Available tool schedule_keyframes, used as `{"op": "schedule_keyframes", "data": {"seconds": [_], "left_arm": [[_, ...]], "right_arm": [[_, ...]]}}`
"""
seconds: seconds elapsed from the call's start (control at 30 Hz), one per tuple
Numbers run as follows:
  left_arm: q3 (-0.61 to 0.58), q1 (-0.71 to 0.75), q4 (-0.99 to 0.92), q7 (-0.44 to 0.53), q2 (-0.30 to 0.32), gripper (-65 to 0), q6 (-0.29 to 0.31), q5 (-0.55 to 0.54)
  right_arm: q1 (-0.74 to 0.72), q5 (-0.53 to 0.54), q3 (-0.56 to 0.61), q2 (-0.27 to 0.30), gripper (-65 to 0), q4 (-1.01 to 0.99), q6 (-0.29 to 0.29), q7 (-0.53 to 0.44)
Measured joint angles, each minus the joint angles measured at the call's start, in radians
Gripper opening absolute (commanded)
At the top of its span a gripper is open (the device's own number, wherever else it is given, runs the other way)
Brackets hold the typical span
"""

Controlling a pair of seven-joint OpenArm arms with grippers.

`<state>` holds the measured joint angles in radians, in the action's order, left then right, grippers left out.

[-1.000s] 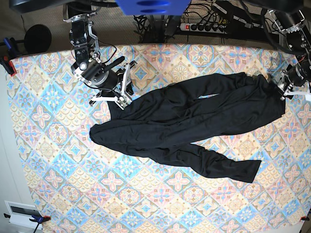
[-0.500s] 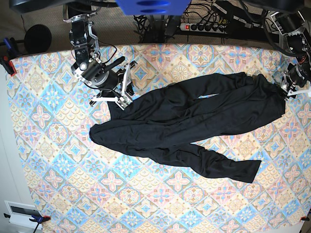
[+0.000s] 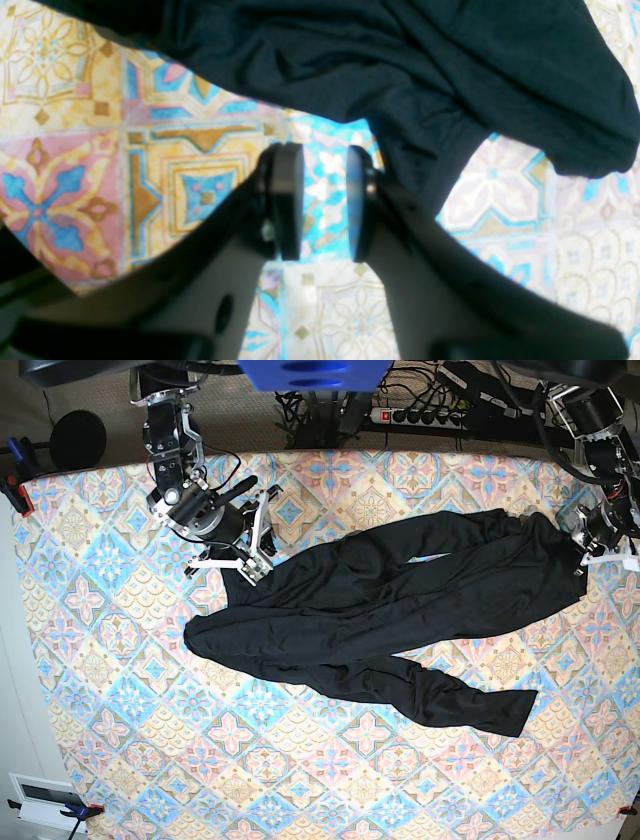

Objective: Layout the t-shirt on the table in an organized manner, then fold the t-shirt properly
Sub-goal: 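Drag the shirt end with the left gripper toward the table edge, then move the right gripper over the shirt middle and grasp the fabric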

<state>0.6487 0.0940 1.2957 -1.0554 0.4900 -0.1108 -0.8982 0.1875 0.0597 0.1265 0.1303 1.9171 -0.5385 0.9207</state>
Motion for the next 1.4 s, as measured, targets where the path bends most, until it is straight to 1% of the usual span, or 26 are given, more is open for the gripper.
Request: {"op": "schedule_keyframes", "data": {"seconds": [0.13, 0.17, 0.23, 0.3, 0.47, 0.6, 0.7, 0.97, 1.13, 1.23, 1.4], "left_arm": [[0.013, 0.010, 0.008, -0.007, 0.005, -65.0, -0.001, 0.001], [0.027, 0.026, 0.024, -0.010, 0.005, -65.0, 0.000, 0.001], [0.076, 0.066, 0.077, -0.055, 0.005, -65.0, 0.004, -0.011], [0.122, 0.103, 0.138, -0.063, 0.005, -65.0, -0.001, -0.011], [0.166, 0.203, 0.224, -0.082, 0.006, -65.0, 0.007, -0.113], [0.203, 0.293, 0.223, -0.077, 0.009, -65.0, 0.000, -0.097], [0.201, 0.315, 0.223, -0.082, 0.003, -65.0, 0.000, -0.100], [0.199, 0.310, 0.223, -0.078, 0.002, -65.0, 0.003, -0.101], [0.196, 0.296, 0.223, -0.079, -0.002, -65.0, 0.003, -0.092], [0.195, 0.285, 0.223, -0.075, -0.028, -65.0, 0.004, -0.043], [0.196, 0.283, 0.222, -0.079, -0.069, -65.0, 0.003, -0.016]], "right_arm": [[0.000, 0.000, 0.000, 0.001, -51.3, 0.000, 0.000, 0.000], [0.000, 0.000, 0.000, 0.000, -51.3, 0.000, 0.000, 0.000], [-0.002, 0.000, 0.000, 0.000, -51.3, 0.000, 0.000, 0.000], [-0.002, 0.000, 0.000, 0.000, -51.3, 0.000, 0.000, 0.000], [-0.003, 0.000, 0.001, 0.000, -51.3, -0.001, 0.000, -0.004], [-0.002, -0.001, 0.001, 0.001, -51.3, -0.001, 0.000, 0.003], [-0.002, 0.000, 0.006, 0.000, -51.1, -0.001, 0.000, 0.000], [-0.068, -0.001, 0.087, 0.001, -50.8, -0.002, 0.000, 0.001], [-0.148, -0.001, 0.166, 0.005, -50.8, -0.006, 0.000, 0.004], [-0.203, 0.000, 0.241, 0.003, -50.8, -0.042, 0.000, -0.004], [-0.283, 0.000, 0.367, -0.002, -50.8, -0.124, -0.003, 0.008]]}}
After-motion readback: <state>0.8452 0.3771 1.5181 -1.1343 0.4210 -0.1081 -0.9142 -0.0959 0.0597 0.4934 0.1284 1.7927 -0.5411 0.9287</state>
